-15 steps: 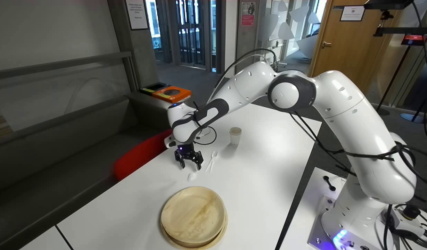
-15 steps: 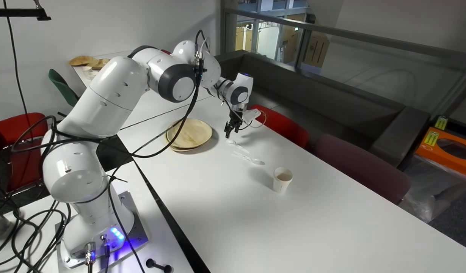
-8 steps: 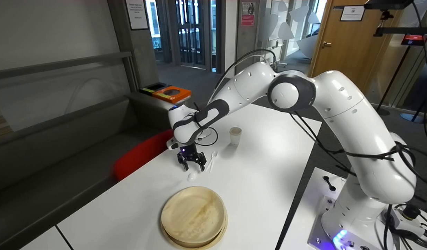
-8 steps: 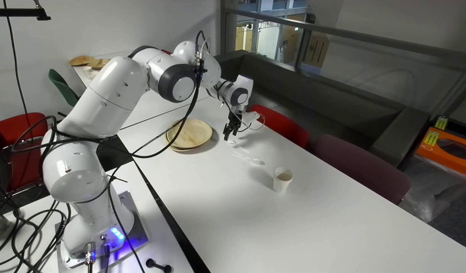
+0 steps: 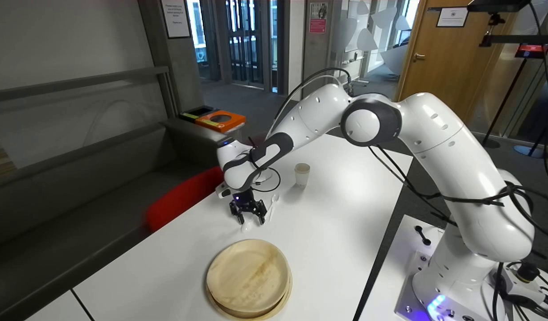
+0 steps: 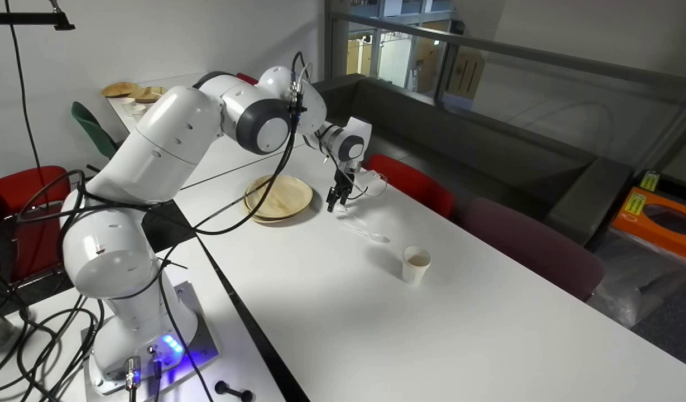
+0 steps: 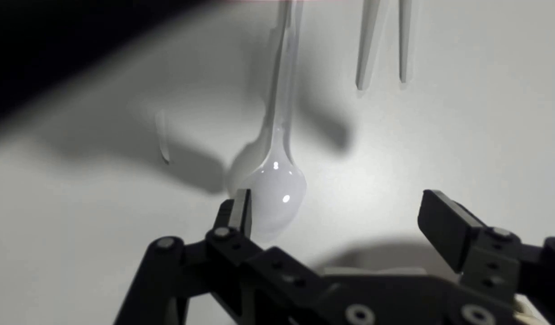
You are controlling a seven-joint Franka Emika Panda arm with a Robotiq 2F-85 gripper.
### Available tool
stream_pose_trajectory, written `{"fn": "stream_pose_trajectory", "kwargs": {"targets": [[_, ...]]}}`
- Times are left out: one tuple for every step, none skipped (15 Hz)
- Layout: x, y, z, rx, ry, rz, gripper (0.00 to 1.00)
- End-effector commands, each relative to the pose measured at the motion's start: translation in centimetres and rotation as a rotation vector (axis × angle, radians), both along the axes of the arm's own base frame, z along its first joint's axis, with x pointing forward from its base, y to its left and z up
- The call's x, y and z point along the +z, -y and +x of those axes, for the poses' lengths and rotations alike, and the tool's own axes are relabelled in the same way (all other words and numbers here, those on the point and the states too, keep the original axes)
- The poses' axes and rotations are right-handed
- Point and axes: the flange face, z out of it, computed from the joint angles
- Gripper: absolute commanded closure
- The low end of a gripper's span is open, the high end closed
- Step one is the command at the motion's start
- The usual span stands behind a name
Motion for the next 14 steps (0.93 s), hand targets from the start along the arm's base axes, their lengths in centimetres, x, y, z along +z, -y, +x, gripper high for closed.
{"fn": "stream_pose_trajectory", "kwargs": {"targets": [[0.30, 0.51, 0.43, -0.002, -0.025, 0.004, 0.00], [0.22, 0.60, 0.50, -0.004, -0.026, 0.004, 0.00], [0.14, 0.68, 0.53, -0.005, -0.026, 0.004, 0.00], [0.05, 0.78, 0.60, -0.008, -0.026, 0.003, 0.00], [-0.05, 0.89, 0.65, -0.011, -0.028, 0.002, 0.00], [-0.09, 0.98, 0.64, -0.012, -0.030, 0.002, 0.00], [-0.14, 1.06, 0.64, -0.013, -0.030, 0.001, 0.00], [-0.18, 1.15, 0.60, -0.015, -0.031, 0.002, 0.00], [-0.21, 1.21, 0.58, -0.015, -0.031, 0.002, 0.00], [-0.25, 1.28, 0.56, -0.015, -0.034, 0.004, 0.00], [-0.33, 1.31, 0.50, -0.011, -0.041, 0.005, 0.00], [-0.41, 1.34, 0.43, -0.011, -0.046, 0.005, 0.00], [-0.52, 1.38, 0.33, -0.012, -0.055, 0.005, 0.00], [-0.62, 1.40, 0.21, -0.012, -0.065, 0.005, 0.00]]}}
